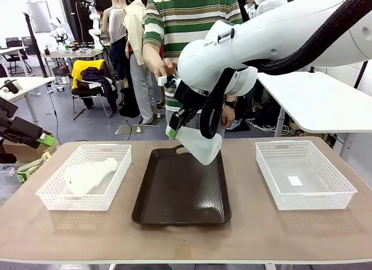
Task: Prepare the laboratory tools.
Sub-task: Place the picked Big flask upright in the Handle tray as instructed by the person.
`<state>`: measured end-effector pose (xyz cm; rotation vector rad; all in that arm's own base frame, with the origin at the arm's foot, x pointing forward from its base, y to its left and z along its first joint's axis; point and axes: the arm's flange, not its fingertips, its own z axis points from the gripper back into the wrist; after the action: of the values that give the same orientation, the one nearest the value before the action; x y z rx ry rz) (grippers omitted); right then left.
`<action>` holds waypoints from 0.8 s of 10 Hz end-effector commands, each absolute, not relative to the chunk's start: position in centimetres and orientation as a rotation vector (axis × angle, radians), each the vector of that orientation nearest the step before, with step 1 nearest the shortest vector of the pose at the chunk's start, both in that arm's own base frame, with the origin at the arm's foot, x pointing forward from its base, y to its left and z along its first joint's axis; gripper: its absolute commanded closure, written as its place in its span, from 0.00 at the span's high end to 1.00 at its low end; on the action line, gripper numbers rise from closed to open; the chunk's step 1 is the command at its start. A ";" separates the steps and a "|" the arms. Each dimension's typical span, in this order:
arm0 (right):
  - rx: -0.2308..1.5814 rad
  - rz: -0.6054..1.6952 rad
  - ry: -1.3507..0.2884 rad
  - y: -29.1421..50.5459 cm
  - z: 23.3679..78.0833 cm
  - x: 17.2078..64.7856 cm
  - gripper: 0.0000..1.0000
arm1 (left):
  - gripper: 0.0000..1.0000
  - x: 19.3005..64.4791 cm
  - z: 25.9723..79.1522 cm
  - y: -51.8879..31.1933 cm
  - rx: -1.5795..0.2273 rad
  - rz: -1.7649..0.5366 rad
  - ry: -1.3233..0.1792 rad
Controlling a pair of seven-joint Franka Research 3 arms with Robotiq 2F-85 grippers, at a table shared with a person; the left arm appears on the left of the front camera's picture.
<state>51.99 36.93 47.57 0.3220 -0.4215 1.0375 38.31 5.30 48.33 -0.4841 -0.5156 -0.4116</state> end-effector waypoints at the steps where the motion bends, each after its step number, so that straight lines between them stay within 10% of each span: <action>1: 0.318 1.041 -0.424 36.7 47.7 51.9 0.00 | 1.00 38.5 48.2 5.5 -0.508 -0.431 -0.531; 4: 0.322 1.038 -0.422 36.9 47.6 52.0 0.00 | 1.00 38.5 48.2 5.5 -0.508 -0.431 -0.531; 8: 0.813 1.208 -0.742 31.6 46.2 50.3 0.00 | 1.00 38.5 48.2 5.5 -0.508 -0.431 -0.531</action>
<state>51.89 35.75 49.61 0.6450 -0.7075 1.1658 38.31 5.30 48.33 -0.4841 -0.5156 -0.4116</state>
